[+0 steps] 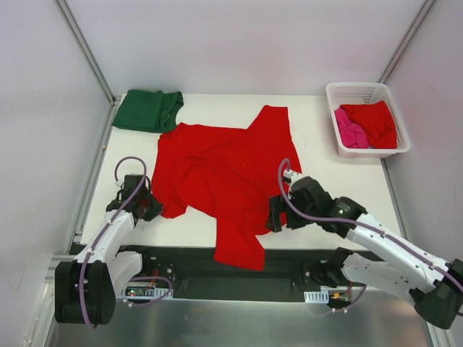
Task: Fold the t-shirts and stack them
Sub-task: Flatten the tshirt out
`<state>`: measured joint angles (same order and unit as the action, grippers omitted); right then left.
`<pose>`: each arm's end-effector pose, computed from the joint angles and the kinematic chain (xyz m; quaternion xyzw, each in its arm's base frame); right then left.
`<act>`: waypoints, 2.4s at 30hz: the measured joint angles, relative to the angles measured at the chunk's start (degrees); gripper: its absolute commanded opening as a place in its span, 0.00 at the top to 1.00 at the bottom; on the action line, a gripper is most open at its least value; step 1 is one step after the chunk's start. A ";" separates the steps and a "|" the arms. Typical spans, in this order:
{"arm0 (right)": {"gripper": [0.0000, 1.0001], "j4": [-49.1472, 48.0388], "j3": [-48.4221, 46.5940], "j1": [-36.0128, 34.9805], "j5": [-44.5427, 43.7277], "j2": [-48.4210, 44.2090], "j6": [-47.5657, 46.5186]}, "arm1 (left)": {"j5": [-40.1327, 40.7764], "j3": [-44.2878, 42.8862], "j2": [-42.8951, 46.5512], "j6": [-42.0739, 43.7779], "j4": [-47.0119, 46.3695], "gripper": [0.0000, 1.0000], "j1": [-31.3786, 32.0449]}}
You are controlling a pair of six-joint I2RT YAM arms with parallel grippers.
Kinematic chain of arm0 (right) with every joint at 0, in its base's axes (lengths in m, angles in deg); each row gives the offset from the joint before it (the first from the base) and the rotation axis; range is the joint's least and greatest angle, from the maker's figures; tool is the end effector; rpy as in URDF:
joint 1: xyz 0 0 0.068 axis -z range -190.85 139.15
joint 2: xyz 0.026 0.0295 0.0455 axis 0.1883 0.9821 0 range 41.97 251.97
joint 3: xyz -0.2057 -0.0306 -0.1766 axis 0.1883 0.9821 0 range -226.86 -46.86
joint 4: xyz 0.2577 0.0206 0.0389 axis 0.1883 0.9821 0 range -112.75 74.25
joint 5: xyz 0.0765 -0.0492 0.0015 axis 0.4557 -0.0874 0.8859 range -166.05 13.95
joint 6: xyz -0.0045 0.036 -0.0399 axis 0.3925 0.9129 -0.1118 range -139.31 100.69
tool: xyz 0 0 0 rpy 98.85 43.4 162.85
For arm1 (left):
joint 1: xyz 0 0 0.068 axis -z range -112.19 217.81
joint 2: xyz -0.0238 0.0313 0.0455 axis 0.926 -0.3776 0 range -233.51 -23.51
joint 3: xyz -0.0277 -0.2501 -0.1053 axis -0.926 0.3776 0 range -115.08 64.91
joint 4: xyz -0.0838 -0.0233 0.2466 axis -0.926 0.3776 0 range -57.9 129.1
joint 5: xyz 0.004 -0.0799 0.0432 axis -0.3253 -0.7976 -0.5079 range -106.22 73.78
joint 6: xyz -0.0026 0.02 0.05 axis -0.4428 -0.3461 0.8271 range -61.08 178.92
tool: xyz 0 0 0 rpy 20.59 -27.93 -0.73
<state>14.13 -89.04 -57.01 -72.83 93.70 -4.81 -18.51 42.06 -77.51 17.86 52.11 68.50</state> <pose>0.1257 0.1336 0.2598 -0.2632 0.8902 0.2099 0.3070 0.1743 -0.0035 0.1663 -0.3192 0.8873 -0.1360 0.3040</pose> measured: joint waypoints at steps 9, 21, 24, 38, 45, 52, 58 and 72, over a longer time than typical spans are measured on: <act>0.02 1.77 9.68 -16.72 -5.60 -8.17 6.73 | -1.42 -1.53 -2.58 0.09 -1.90 1.00 0.00; 0.03 -2.84 16.79 -34.97 -9.31 -5.92 16.94 | -3.48 -2.21 -2.80 0.20 -2.69 1.00 0.00; 0.04 -7.32 16.79 -35.56 -9.38 -2.73 18.05 | -3.72 -2.21 -2.78 0.20 -2.78 1.00 0.00; 0.15 -16.94 9.94 -41.33 -16.37 13.40 31.71 | -5.22 -2.21 -1.73 1.66 -3.54 1.00 0.00; 0.15 -11.85 6.97 -46.51 -21.73 17.49 40.59 | -6.19 -2.21 -0.72 3.02 -3.85 1.00 0.00; 0.18 -2.69 4.33 -49.16 -26.14 18.21 48.61 | -6.67 -2.21 -0.57 3.41 -4.50 1.00 0.00; 0.21 -0.48 4.59 -49.35 -26.86 18.32 52.11 | -6.69 -2.21 -0.57 3.78 -4.74 1.00 0.00; 0.31 -6.67 11.26 -48.00 -25.88 13.77 53.66 | -6.69 -2.21 -0.57 4.04 -4.81 1.00 0.00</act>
<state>7.46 -77.78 -105.00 -98.71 107.47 48.85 -25.19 39.86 -78.08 21.90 47.30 68.50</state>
